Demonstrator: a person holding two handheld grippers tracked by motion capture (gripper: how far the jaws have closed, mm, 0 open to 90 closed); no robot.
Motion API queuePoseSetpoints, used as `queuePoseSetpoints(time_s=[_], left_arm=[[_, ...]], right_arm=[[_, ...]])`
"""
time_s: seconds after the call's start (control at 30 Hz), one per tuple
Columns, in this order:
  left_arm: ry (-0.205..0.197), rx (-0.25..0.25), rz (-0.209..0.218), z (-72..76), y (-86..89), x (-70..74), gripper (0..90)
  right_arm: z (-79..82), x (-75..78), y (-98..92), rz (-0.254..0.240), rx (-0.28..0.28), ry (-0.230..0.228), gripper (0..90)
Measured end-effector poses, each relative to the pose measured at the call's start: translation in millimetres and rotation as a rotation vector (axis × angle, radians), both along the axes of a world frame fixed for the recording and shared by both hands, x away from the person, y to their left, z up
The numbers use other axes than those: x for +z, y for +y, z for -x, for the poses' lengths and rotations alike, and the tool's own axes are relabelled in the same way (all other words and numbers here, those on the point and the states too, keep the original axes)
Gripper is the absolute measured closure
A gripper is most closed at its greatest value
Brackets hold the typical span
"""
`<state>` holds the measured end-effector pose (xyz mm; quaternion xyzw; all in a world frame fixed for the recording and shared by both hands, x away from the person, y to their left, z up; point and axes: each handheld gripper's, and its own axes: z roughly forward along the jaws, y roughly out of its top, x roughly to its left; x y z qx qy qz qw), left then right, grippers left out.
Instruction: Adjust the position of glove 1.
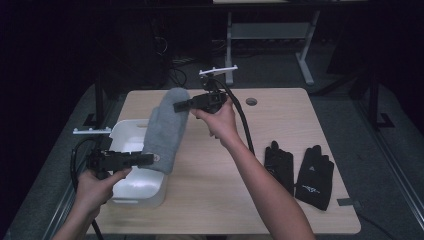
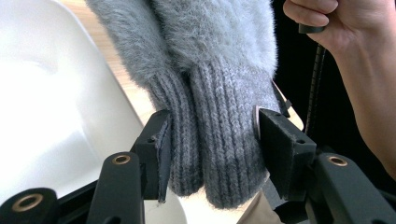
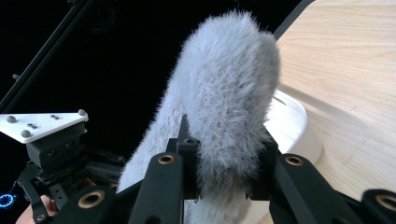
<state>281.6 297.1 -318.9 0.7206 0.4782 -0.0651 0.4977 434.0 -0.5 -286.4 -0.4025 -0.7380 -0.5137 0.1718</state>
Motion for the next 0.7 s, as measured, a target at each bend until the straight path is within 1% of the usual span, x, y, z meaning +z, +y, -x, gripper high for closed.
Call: queuePoseSetpoints(time_s=[0.4,0.47,0.7], left_arm=[[0.006,0.040,0.005,6.0,21.0,-3.1,47.5],[0.003,0.043,-0.003,6.8,23.5,-4.3,47.5],[0.013,0.059,-0.008,8.7,32.5,-7.0,47.5]], right_arm=[[-2.7,0.8,26.2,0.007,0.032,0.001,71.9],[-2.5,0.4,30.1,0.009,0.035,0.003,71.9],[-4.7,-4.1,41.8,0.012,0.048,0.014,72.0]])
